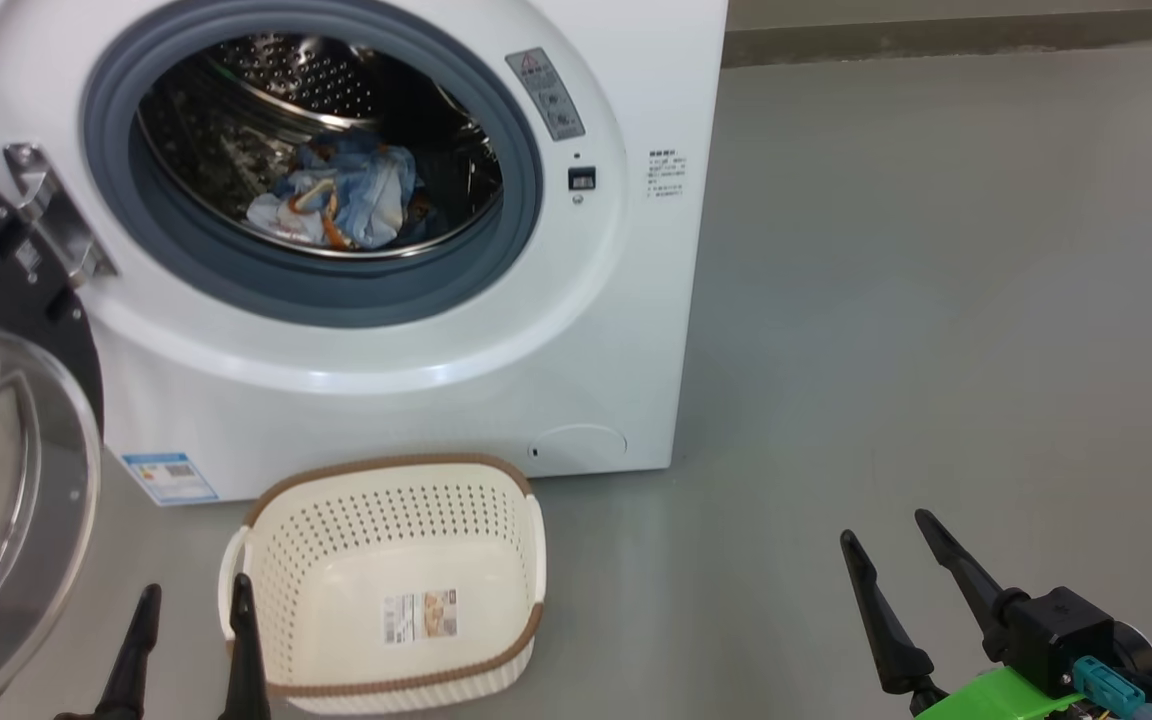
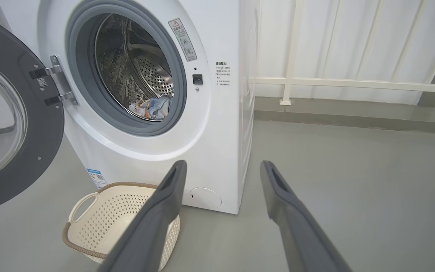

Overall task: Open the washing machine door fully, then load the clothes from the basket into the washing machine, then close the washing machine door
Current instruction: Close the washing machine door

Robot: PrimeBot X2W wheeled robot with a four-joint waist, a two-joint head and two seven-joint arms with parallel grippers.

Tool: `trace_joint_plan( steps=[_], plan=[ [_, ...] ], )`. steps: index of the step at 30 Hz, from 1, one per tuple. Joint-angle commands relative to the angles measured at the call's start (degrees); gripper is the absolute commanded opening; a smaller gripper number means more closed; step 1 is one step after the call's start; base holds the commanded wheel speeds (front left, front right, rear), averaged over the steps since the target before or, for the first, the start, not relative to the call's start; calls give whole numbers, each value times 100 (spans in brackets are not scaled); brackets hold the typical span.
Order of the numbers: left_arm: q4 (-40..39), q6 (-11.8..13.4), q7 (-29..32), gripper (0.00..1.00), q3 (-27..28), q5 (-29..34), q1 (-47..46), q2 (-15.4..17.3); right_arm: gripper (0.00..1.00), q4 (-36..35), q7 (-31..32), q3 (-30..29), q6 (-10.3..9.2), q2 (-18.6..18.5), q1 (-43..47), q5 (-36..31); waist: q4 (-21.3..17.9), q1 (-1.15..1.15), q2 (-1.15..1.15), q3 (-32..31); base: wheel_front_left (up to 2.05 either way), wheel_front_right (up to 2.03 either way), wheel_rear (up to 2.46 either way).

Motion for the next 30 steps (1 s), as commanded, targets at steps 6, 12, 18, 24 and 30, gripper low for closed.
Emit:
trace_joint_plan(
  steps=[6, 12, 18, 24, 30],
  plan=[
    [-101, 26, -31, 100, 182, 72, -246, 145, 100, -176, 13, 127, 9, -19, -107, 31, 17, 0, 0, 17, -177, 176, 1],
    [-99, 29, -47, 100, 184, 86, -266, 154, 100, -160, 9, 120, 9, -19, -117, 37, 24, 0, 0, 23, -108, 108, 0],
    [-102, 30, -56, 100, 182, 79, -282, 161, 100, -143, -8, 124, 9, -19, -126, 54, 32, 0, 0, 35, -27, 27, 0],
    [-107, 35, -58, 100, 179, 70, -302, 167, 100, -143, -13, 124, 9, -19, -136, 54, 48, 0, 0, 68, 0, 0, 0],
    [-108, 36, -64, 100, 171, 75, -328, 169, 100, -138, -24, 116, 9, -19, -140, 51, 78, 0, 0, 97, 0, 0, 0]
  ],
)
